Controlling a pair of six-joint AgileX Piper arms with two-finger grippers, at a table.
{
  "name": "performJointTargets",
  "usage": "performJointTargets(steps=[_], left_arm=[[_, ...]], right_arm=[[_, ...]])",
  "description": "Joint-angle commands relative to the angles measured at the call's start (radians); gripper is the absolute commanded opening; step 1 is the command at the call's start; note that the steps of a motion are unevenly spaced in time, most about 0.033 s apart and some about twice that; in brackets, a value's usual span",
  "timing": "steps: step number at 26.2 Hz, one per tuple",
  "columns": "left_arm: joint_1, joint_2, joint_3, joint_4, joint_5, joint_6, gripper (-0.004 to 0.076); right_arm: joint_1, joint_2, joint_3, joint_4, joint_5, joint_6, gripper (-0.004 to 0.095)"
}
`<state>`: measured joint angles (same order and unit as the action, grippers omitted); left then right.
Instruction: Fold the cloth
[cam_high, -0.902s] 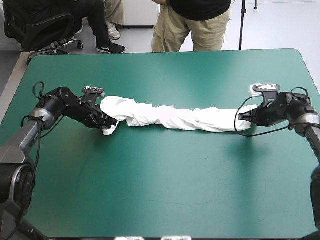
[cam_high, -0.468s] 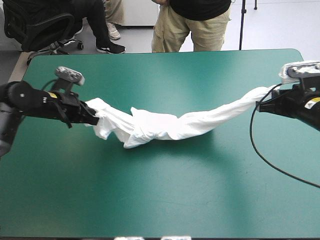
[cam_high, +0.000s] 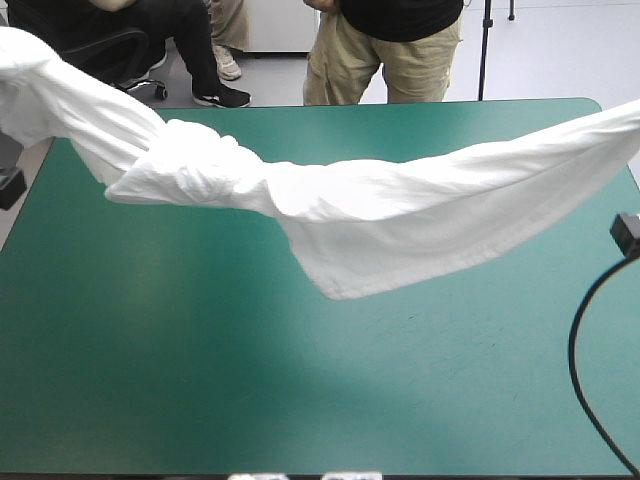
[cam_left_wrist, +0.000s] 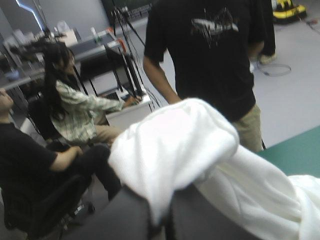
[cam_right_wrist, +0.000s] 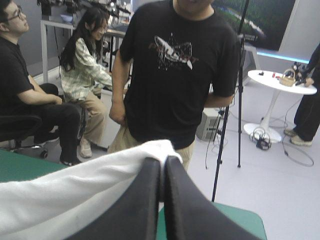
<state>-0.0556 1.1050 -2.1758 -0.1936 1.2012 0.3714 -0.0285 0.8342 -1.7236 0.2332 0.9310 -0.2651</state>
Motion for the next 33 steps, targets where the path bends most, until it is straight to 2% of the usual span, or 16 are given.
performJointTargets(steps=[1,8,12,16,21,22,23,24,25,29,30,32,33], left_arm=[[-0.003,-0.001,-0.084,-0.002,-0.074,-0.019,-0.0009],[-0.003,0.023,-0.031,-0.002,0.035,-0.034,-0.0009],[-0.003,0.066,0.115,-0.017,0.074,-0.043,-0.0009],[-0.003,0.134,0.298,-0.056,0.06,-0.042,-0.0009],[-0.003,0.294,0.473,-0.104,-0.022,0.037,-0.0009],[-0.003,0.338,0.497,-0.113,-0.053,0.05,-0.0009],[-0.003,0.423,0.524,-0.136,-0.119,0.063,-0.0009],[-0.003,0.475,0.523,-0.148,-0.153,0.063,-0.0009],[-0.005,0.563,0.519,-0.203,-0.231,0.07,-0.0009],[-0.024,0.747,0.457,-0.317,-0.348,0.112,-0.0009],[-0.038,0.803,0.429,-0.314,-0.37,0.115,-0.0009],[-0.063,0.888,0.367,-0.306,-0.395,0.124,-0.0001],[-0.07,0.921,0.342,-0.308,-0.404,0.127,0.0029]], right_arm=[[-0.007,-0.013,-0.093,0.011,0.001,-0.012,-0.0017],[-0.007,-0.025,-0.033,0.037,0.116,0.011,-0.0017],[-0.007,-0.025,0.133,0.093,0.107,0.011,-0.0017],[-0.007,-0.013,0.339,0.139,0.046,0.011,-0.0017],[-0.007,0.073,0.591,0.145,-0.122,0.0,-0.0017],[-0.007,0.103,0.62,0.145,-0.156,-0.003,-0.0017],[-0.007,0.177,0.671,0.143,-0.243,-0.021,-0.0017],[-0.007,0.211,0.682,0.137,-0.277,-0.025,-0.0017],[-0.007,0.302,0.684,0.132,-0.351,-0.027,-0.0017],[-0.007,0.485,0.639,0.132,-0.515,-0.054,-0.0017],[-0.007,0.531,0.618,0.132,-0.527,-0.054,-0.0017],[-0.007,0.643,0.549,0.121,-0.478,-0.062,0.0032],[-0.007,0.695,0.509,0.121,-0.438,-0.064,0.0124]])
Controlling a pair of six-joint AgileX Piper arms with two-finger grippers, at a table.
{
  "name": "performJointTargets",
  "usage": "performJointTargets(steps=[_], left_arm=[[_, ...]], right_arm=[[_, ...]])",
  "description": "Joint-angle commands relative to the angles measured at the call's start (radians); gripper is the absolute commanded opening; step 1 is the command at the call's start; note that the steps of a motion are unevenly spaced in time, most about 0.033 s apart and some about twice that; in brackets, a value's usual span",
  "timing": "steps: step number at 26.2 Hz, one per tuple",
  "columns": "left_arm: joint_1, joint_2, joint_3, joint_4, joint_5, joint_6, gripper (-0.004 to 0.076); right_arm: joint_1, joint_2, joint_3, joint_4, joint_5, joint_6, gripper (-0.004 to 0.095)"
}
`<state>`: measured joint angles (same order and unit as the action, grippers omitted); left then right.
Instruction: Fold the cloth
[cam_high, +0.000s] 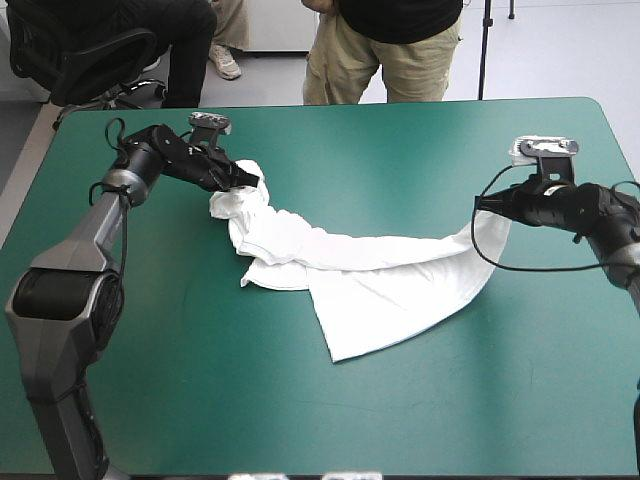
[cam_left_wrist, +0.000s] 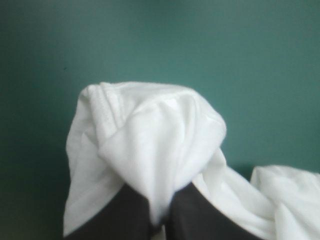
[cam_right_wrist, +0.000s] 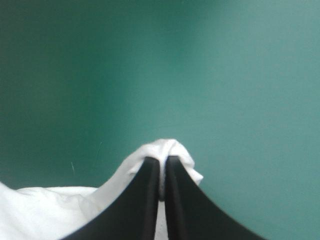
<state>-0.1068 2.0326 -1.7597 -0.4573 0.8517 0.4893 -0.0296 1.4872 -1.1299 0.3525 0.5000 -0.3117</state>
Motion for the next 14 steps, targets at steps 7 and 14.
performJointTargets(steps=[7,14], left_arm=[[-0.011,-0.019,-0.113,0.073,-0.013,-0.07,0.0511],[-0.015,-0.183,-0.113,0.117,0.21,-0.104,0.0442]], right_arm=[[-0.008,0.109,-0.229,-0.052,0.063,0.004,0.0537],[-0.008,0.043,-0.357,-0.082,0.21,0.041,0.0536]])
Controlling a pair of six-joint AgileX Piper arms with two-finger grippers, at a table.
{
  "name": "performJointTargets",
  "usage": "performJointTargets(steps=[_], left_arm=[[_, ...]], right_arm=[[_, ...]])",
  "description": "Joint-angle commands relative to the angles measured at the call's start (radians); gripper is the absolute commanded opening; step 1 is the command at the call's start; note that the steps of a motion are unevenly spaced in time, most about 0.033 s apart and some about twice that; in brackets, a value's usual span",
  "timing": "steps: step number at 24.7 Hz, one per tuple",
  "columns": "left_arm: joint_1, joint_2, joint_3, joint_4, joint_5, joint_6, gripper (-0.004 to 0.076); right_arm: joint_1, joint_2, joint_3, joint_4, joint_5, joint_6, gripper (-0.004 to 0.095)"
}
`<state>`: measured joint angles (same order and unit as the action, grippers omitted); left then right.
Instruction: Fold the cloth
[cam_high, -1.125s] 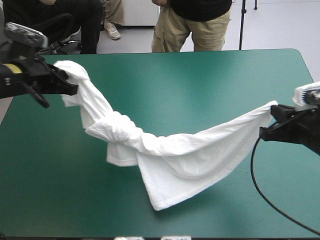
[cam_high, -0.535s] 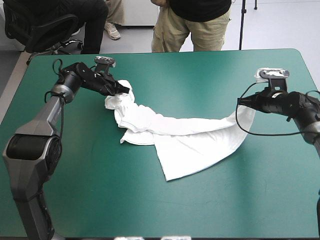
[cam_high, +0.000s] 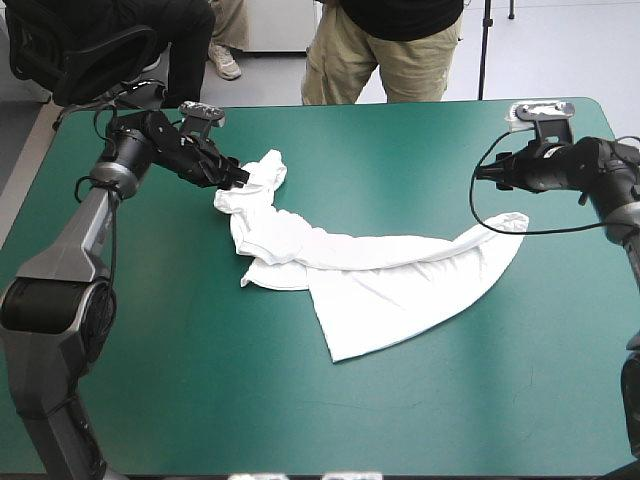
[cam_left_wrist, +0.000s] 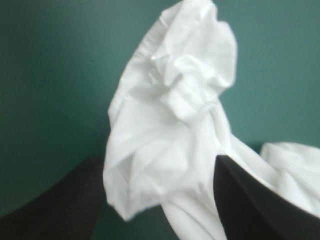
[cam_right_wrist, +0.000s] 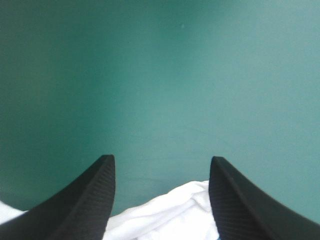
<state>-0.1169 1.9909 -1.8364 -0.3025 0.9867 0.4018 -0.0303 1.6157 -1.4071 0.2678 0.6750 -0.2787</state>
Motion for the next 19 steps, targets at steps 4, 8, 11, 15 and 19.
performJointTargets(steps=[4,8,11,15,19], left_arm=[[-0.064,-0.255,-0.013,-0.016,0.165,-0.015,0.0419],[-0.154,-0.356,0.088,0.006,0.165,-0.044,0.0417],[-0.235,-0.421,0.228,0.048,0.151,-0.08,0.0417],[-0.304,-0.48,0.509,0.203,-0.028,-0.25,0.0417],[-0.235,-0.469,0.648,0.178,-0.158,-0.277,0.0417]], right_arm=[[-0.007,-0.175,-0.114,0.007,0.124,0.008,0.0537],[-0.007,-0.275,-0.114,0.007,0.192,0.013,0.0536],[-0.007,-0.342,-0.114,0.009,0.259,0.019,0.0536],[-0.007,-0.425,-0.112,0.007,0.294,0.019,0.0537],[-0.007,-0.428,-0.096,0.012,0.279,0.024,0.0536]])
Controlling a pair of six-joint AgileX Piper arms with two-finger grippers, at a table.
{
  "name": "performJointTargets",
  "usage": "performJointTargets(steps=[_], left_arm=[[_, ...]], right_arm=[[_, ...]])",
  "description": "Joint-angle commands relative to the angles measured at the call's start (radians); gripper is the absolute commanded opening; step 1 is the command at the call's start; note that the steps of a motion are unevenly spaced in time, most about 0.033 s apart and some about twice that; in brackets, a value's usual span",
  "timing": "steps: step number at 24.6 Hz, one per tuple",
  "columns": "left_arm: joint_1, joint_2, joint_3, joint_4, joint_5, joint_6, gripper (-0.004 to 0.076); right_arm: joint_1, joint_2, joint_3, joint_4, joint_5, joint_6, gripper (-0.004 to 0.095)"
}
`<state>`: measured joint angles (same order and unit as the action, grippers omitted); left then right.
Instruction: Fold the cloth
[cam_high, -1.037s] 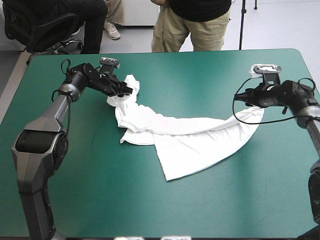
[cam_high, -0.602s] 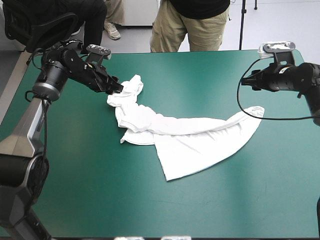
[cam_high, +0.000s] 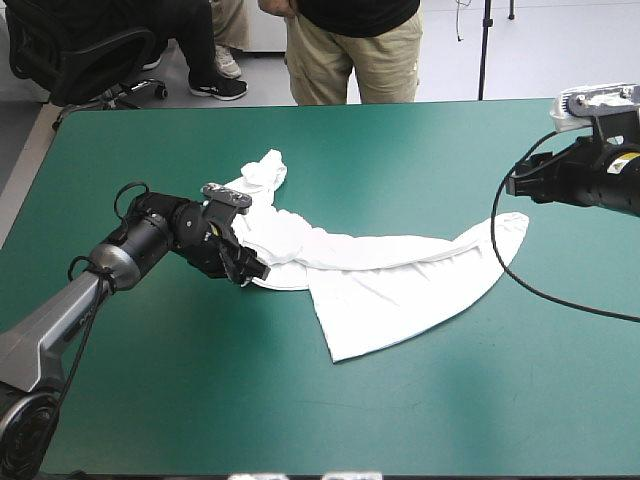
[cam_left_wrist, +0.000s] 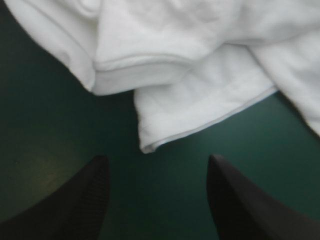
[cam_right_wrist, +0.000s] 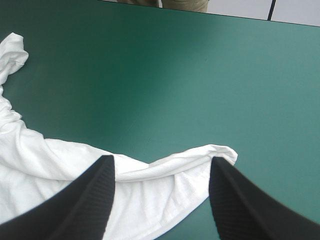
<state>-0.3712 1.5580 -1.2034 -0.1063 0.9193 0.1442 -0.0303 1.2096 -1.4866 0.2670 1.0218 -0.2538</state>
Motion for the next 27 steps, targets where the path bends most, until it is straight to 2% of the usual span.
performJointTargets(steps=[1,4,10,13,19,22,27], left_arm=[[0.021,-0.034,0.023,-0.018,-0.102,-0.017,0.0417],[0.024,0.011,0.026,-0.038,-0.156,0.017,0.0417],[0.024,0.155,0.026,-0.041,-0.172,0.063,0.0398],[0.024,0.205,0.026,-0.087,-0.182,0.082,0.0314],[0.02,0.231,0.026,-0.09,-0.168,0.099,0.0009],[0.02,0.231,0.026,-0.093,-0.163,0.113,-0.0007],[0.02,0.231,0.026,-0.091,-0.162,0.115,-0.0007]], right_arm=[[-0.007,-0.022,-0.008,0.015,-0.077,-0.001,0.0536],[-0.007,-0.022,0.039,0.013,-0.118,-0.001,0.0536],[-0.007,0.005,0.056,0.013,-0.125,-0.001,0.0485],[-0.007,0.016,0.058,0.011,-0.121,-0.005,0.0452],[-0.007,0.023,0.078,-0.058,-0.096,0.012,0.0435],[-0.007,0.034,0.136,-0.124,-0.14,0.082,0.0435],[-0.01,0.075,0.238,-0.13,-0.232,0.081,0.0436]])
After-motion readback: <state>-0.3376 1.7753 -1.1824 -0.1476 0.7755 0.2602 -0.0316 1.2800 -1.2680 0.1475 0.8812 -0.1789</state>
